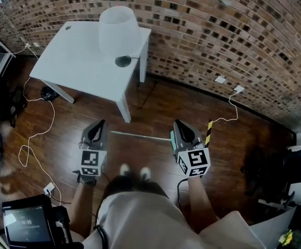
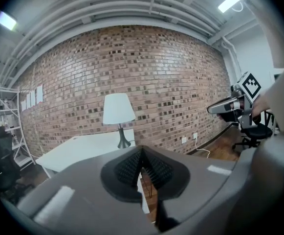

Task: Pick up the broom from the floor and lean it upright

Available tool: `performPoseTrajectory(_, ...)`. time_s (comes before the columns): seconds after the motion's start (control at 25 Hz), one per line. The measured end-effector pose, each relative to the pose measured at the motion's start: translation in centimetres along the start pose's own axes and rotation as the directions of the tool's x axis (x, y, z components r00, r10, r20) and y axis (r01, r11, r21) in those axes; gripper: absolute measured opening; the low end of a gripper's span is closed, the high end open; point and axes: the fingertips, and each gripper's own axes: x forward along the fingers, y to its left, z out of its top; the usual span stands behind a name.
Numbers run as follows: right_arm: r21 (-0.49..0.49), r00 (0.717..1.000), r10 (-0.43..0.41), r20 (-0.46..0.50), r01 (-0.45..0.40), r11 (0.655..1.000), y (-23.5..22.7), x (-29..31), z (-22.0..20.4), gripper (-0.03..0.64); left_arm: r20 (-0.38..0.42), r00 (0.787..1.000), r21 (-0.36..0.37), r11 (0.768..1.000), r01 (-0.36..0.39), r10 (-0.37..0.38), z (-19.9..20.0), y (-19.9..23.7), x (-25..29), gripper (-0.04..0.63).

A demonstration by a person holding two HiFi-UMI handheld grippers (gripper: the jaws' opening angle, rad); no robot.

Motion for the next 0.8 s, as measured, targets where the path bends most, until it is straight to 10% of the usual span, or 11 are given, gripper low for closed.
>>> performPoseTrajectory(0.48, -0.013, 0.966, 0.162, -0.204, -0.168, 0.986, 8.0, 12.5, -7.8, 0.055, -0.139, 0.990, -0.113, 0.994, -0.007, -0.009, -12.7, 5.9, 3.9, 0.000)
performPoseTrajectory(0.8, -0.024, 0.864, 0.298, -0.406, -0.336, 0.941, 14.2, 23.2, -19.2, 0.064, -0.254, 0.966, -0.179, 0.980, -0.088, 0.040, -24.2, 12.0, 9.0, 0.000)
